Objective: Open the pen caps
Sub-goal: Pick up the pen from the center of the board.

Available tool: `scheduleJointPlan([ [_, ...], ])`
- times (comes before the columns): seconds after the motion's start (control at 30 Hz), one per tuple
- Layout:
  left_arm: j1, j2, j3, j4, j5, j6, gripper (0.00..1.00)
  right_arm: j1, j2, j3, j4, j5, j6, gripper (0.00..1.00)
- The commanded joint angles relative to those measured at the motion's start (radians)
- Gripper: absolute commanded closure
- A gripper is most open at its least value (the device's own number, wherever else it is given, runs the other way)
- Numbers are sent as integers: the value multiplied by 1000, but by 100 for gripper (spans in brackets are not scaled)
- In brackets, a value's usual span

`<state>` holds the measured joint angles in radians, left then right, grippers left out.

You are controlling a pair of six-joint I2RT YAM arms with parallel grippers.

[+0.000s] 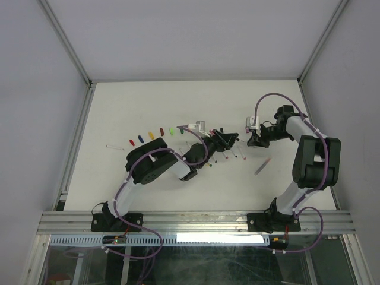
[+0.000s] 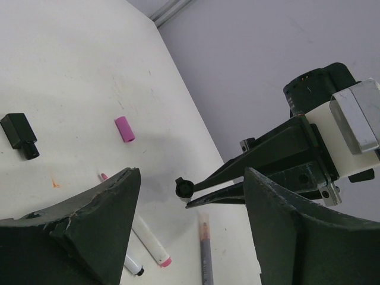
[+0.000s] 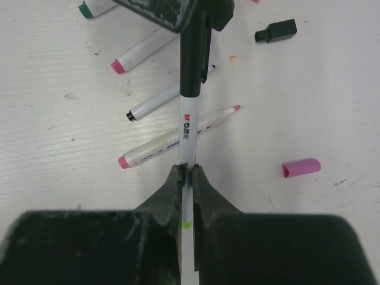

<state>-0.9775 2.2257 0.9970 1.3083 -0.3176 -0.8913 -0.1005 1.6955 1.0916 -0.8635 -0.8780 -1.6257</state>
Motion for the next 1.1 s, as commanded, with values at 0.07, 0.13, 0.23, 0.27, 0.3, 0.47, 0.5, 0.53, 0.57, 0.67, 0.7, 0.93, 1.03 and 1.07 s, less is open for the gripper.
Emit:
scheduleJointPlan([
  [0.07, -30, 23, 65, 31, -90, -9, 35, 10, -22, -3, 20, -55, 27, 100],
  [0.13, -32, 31, 83, 20, -91, -9, 40, 13, -26, -4, 22, -55, 32, 100],
  [0.23, -33, 39, 103, -12, -88, -47, 43, 15, -31, -6, 24, -57, 39, 100],
  [0.27, -33, 41, 108, -20, -89, -52, 43, 16, -32, -7, 24, -56, 41, 100],
  [0.3, -35, 44, 112, -26, -90, -55, 44, 17, -33, -7, 24, -57, 43, 100],
  [0.47, -39, 51, 124, -51, -89, -65, 52, 18, -31, -7, 26, -60, 50, 100],
  [0.5, -39, 51, 125, -56, -89, -68, 54, 18, -31, -7, 26, -61, 50, 100],
  [0.53, -39, 52, 126, -58, -89, -69, 55, 19, -32, -8, 26, -62, 51, 100],
  [0.57, -41, 54, 128, -63, -88, -72, 56, 20, -33, -10, 26, -62, 52, 100],
  [0.67, -41, 57, 131, -71, -89, -78, 58, 20, -34, -10, 27, -62, 54, 100],
  [0.7, -42, 59, 133, -73, -89, -78, 60, 21, -34, -10, 27, -62, 55, 100],
  [0.93, -43, 58, 141, -76, -90, -74, 80, 25, -39, -15, 27, -63, 56, 100],
  [1.03, -43, 51, 143, -72, -90, -66, 93, 27, -45, -15, 24, -64, 57, 100],
  [1.07, -43, 49, 144, -69, -90, -62, 96, 27, -48, -16, 22, -66, 56, 100],
])
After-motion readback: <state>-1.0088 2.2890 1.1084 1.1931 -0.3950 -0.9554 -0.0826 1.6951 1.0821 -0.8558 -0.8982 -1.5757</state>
